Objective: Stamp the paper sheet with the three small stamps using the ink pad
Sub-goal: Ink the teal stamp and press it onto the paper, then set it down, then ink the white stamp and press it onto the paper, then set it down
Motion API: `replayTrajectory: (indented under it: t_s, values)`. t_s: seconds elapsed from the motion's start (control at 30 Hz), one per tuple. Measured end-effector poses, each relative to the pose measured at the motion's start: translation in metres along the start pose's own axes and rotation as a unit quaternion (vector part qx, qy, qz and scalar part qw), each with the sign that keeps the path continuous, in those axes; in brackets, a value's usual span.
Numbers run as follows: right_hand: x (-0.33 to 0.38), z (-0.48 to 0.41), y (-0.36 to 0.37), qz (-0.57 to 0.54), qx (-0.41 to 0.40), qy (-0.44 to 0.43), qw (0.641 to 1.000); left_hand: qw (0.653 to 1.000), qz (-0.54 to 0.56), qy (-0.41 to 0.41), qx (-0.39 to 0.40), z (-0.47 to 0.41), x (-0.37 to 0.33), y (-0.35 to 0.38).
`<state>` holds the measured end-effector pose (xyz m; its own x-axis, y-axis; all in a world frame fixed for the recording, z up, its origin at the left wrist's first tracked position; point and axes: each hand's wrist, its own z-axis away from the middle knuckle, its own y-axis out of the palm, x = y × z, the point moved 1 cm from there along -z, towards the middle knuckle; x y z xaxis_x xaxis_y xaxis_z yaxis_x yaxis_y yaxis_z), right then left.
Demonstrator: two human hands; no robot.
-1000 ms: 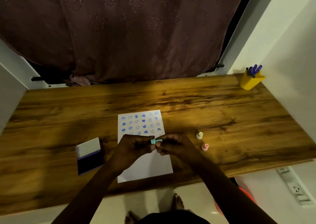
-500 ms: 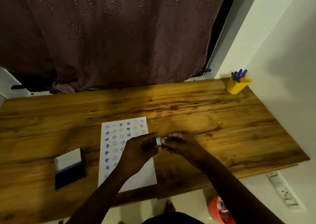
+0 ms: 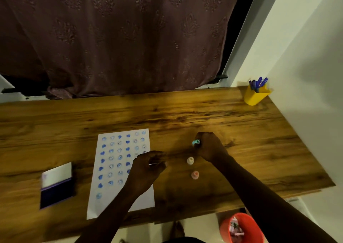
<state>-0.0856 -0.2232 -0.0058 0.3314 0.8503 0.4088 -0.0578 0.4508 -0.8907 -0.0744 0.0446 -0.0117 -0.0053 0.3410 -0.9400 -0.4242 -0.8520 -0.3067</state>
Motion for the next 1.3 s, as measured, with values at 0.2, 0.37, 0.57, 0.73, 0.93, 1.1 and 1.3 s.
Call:
replayTrajectory:
  t_s: [0.2,0.37,0.57,0.73,0.93,1.1,1.3]
  values:
    - [-0.008,-0.009,0.006,0.059,0.028,-0.009,0.998,1.000,-0.018,-0.015,-0.006,-0.002,0.004,0.003]
    - [-0.012,-0.009,0.009,0.078,0.036,-0.009,0.996,0.999,-0.035,-0.015,-0.014,-0.003,0.005,0.005]
    - [-0.004,0.012,-0.001,0.070,-0.054,-0.009,0.996,0.999,-0.036,-0.009,-0.019,-0.003,0.004,0.003]
    - [0.017,0.037,0.010,0.065,0.019,0.001,0.998,0.999,-0.041,-0.003,-0.016,-0.001,0.004,0.001]
    - [0.024,0.034,0.021,0.108,0.161,0.046,0.980,0.999,-0.031,0.005,-0.015,0.004,0.007,-0.001]
    - [0.035,0.035,0.023,0.052,0.062,-0.004,0.997,0.999,-0.024,0.002,-0.023,0.007,0.013,-0.010]
    - [0.098,0.047,0.015,-0.199,0.019,-0.023,0.979,0.998,0.047,0.025,-0.044,0.010,0.010,-0.033]
